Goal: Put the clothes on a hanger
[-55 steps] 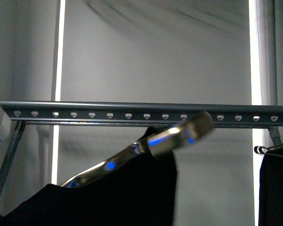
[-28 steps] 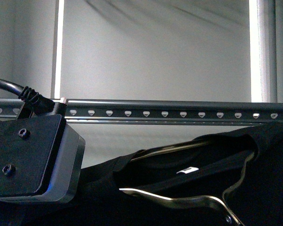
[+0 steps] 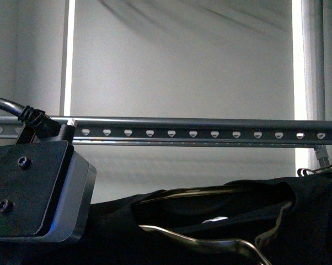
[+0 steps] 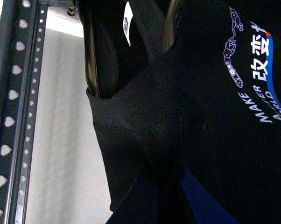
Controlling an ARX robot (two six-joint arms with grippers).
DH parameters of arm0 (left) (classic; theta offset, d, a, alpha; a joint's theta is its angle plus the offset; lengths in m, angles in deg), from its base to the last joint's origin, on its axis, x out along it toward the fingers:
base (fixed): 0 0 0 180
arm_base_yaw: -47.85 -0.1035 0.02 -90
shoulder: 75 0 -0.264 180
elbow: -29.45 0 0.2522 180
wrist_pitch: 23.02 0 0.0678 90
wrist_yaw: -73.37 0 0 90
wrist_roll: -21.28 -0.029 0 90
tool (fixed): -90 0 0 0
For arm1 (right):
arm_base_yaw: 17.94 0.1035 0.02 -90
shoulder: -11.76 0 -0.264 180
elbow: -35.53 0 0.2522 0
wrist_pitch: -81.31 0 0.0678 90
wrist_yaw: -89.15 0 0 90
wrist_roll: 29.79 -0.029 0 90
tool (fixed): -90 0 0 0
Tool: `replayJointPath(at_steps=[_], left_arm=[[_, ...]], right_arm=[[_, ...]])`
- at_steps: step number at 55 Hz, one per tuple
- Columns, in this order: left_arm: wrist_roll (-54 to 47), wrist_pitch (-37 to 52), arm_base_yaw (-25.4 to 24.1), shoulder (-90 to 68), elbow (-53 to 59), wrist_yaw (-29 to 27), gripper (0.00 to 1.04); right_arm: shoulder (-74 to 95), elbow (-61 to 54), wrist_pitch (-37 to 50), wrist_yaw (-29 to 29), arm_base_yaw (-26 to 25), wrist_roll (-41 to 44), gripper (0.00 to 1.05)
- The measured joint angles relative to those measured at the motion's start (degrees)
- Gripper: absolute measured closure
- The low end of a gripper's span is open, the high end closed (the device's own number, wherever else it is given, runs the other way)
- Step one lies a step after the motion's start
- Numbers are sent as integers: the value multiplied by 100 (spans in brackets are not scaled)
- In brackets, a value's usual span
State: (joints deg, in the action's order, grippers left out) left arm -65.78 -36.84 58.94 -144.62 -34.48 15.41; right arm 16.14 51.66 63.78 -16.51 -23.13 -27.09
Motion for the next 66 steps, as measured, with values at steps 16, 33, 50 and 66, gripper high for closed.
replayJointPath(at_steps=[16,33,50,66], left_arm=[[-4,0,7,-7,0,-13,100],[-4,0,11,-7,0,-4,100],[-4,0,11,-7,0,-9,100],[-4,0,11,-7,0,-13,100]], right_arm=[[2507,1104,1025,-2885,-1003,1427,7],[4767,2424,2518,-2404,-424,5792,7],[6358,3679,2730,-1812,63,8456,7],[7108,4516,2750,-1071,560,8717,7]])
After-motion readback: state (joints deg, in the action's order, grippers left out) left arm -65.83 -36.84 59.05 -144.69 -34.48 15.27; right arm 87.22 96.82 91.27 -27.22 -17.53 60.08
